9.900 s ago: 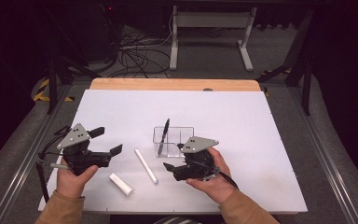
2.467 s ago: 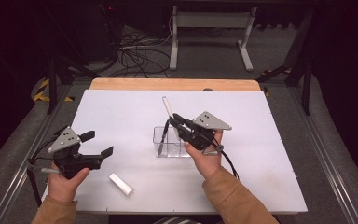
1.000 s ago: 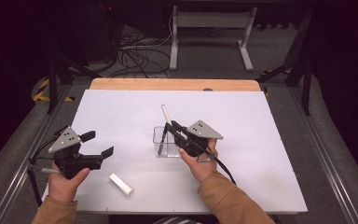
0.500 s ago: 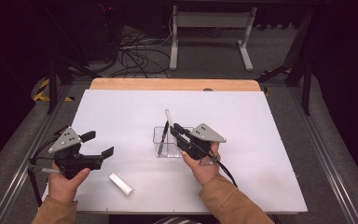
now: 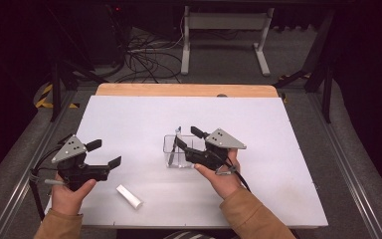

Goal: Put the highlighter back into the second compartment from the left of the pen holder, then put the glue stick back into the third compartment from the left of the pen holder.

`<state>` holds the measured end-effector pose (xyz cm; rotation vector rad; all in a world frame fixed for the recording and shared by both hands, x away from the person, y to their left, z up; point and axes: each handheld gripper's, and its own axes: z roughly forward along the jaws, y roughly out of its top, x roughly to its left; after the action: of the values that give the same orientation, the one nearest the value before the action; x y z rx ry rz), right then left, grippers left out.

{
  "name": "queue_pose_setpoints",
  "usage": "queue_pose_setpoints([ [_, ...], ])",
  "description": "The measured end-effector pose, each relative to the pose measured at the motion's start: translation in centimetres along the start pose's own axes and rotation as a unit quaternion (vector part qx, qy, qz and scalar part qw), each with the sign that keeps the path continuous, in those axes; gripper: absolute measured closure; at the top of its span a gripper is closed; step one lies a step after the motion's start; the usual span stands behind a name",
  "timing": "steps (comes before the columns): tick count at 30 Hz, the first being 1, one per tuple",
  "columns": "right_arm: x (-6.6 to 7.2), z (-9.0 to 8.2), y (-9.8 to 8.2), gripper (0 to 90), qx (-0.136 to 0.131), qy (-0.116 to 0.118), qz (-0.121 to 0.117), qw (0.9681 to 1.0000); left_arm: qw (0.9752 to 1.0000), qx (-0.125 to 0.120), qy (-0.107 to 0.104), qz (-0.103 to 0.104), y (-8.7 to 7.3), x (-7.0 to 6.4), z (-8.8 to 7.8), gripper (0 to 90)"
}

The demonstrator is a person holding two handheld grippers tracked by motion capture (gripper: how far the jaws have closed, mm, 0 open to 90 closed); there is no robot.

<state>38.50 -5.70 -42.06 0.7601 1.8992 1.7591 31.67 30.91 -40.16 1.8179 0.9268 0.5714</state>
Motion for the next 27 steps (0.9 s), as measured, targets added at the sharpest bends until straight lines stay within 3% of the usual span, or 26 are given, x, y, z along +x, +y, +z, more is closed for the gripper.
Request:
queue_pose_setpoints([
  [16,1.1,-0.8,1.0,26.3,0.019,0.048,-0.020,0.9985,1.0000,-0.003,0.001,-0.002,-0.1,0.1,-0.4,10.7],
  [27,2.0,-0.4,1.1,30.7,0.041,0.081,-0.036,0.9952,1.0000,-0.003,0.000,-0.002,-0.1,0.1,-0.4,10.7],
])
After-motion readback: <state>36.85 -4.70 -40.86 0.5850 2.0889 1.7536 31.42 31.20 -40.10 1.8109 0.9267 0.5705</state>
